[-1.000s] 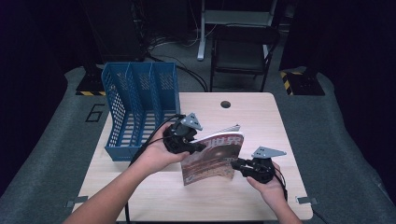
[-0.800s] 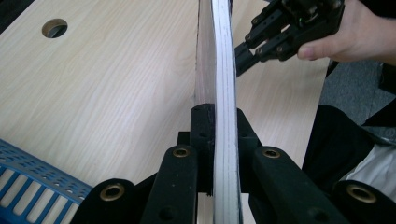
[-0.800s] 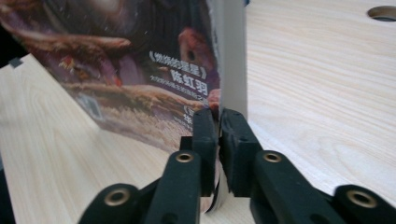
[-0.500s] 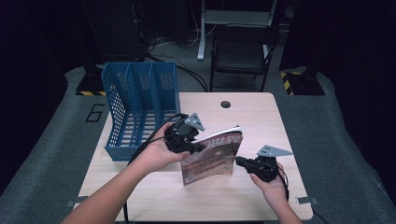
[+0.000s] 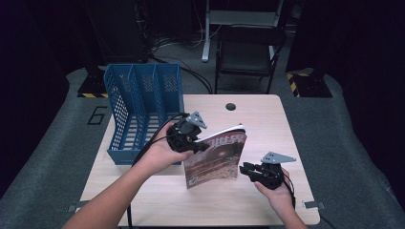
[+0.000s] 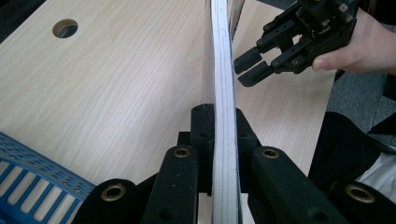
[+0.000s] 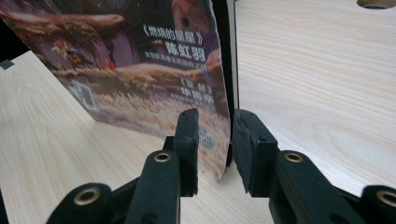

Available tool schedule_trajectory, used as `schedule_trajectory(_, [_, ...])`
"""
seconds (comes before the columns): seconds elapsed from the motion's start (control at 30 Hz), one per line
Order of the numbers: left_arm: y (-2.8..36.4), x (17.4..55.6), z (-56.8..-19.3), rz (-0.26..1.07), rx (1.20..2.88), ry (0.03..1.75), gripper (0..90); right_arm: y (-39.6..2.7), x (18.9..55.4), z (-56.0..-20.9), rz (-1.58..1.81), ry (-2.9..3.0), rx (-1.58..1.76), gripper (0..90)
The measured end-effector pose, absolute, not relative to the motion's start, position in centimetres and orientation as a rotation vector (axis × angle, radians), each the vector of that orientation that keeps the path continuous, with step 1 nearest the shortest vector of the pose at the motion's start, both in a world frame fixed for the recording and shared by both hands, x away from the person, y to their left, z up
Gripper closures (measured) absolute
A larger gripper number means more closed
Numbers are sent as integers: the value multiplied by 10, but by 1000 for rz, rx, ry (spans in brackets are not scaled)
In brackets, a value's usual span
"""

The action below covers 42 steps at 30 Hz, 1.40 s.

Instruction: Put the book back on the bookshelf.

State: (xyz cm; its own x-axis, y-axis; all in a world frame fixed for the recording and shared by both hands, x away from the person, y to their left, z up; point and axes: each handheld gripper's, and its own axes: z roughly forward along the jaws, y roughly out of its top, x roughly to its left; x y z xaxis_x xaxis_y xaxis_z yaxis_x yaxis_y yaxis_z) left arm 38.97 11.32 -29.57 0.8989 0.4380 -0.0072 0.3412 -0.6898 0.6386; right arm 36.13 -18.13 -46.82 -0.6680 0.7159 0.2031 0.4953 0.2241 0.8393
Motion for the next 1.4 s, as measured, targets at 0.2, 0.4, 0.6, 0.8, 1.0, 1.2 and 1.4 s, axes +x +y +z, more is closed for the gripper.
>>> schedule_trajectory(0.2, [111,387,-288,221,2406,559,843,-182,360,-470,1412,2270,1155,700])
schedule_trajectory(0.4, [115,388,-285,238,2377,569,843,-181,360,-471,1404,2282,1156,693])
schedule_trajectory(0.6, [117,391,-287,211,2359,601,843,-181,360,-473,1399,2278,1158,681])
schedule_trajectory(0.8, [117,393,-285,189,2320,615,843,-183,360,-473,1392,2282,1157,680])
schedule_trajectory(1.0, [115,394,-281,195,2302,626,844,-183,359,-474,1392,2279,1170,672])
schedule_trajectory(1.2, [116,395,-277,205,2280,637,844,-183,359,-475,1377,2279,1184,594])
schedule_trajectory(1.4, [120,397,-266,219,2262,647,844,-182,359,-477,1365,2281,1195,579])
